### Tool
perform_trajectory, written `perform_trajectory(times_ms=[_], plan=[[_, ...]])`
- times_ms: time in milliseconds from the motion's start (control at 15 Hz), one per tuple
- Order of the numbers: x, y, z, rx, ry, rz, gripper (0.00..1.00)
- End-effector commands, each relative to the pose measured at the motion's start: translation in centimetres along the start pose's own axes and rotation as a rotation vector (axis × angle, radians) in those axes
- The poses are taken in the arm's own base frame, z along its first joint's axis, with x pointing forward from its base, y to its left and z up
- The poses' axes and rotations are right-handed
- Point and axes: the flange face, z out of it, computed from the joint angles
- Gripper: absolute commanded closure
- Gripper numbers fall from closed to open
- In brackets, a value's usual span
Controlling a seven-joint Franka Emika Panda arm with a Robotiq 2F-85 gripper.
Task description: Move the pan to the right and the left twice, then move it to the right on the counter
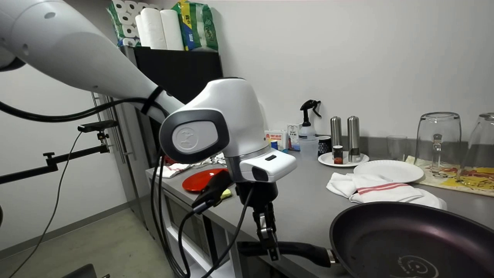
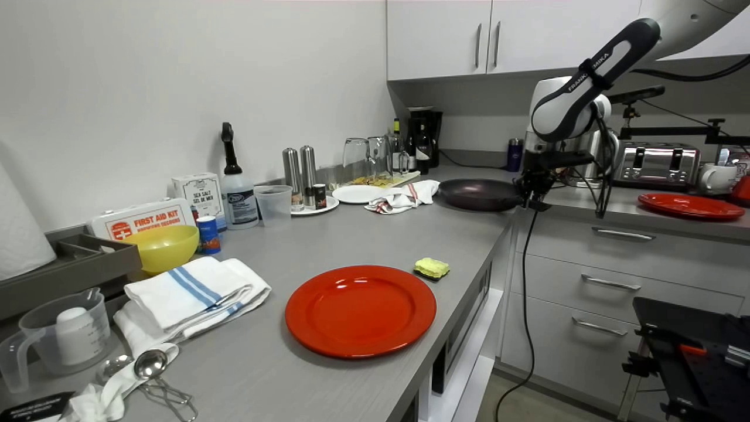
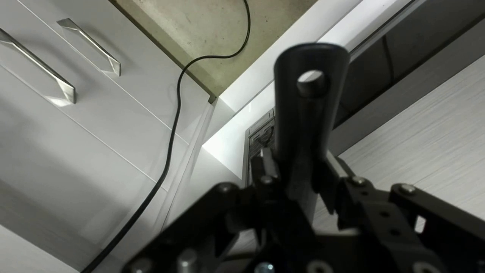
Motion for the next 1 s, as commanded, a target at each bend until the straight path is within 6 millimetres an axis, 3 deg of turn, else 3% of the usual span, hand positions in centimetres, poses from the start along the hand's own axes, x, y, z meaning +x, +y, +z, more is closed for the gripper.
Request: perform_trajectory(times_ms=[0,133,200,267,333,467,533,667,867,933], plan=[[0.83,-0.12,-0.02,-0.016,0.000,0.037,0.91],[0.85,-0.16,-0.04,-0.014,0.001,0.043,0.90],[0.87,-0.18,-0.07,-0.014,0.000,0.046,0.72],[0.89,-0.21,-0.09,-0.013,0.000,0.048,0.45],[0.17,-0.10,0.02,-0.001,0.000,0.016,0.69],[0.29,-0.05,0.04,-0.002,0.001,0.028,0.56],[0.34,-0.04,0.00,-0.003,0.002,0.029,0.24],[0.34,-0.04,-0.02,-0.004,0.002,0.030,0.19],[0.33,-0.08,-0.39,0.001,0.008,0.028,0.02],[0.31,-0.12,-0.65,0.005,0.011,0.028,0.00]])
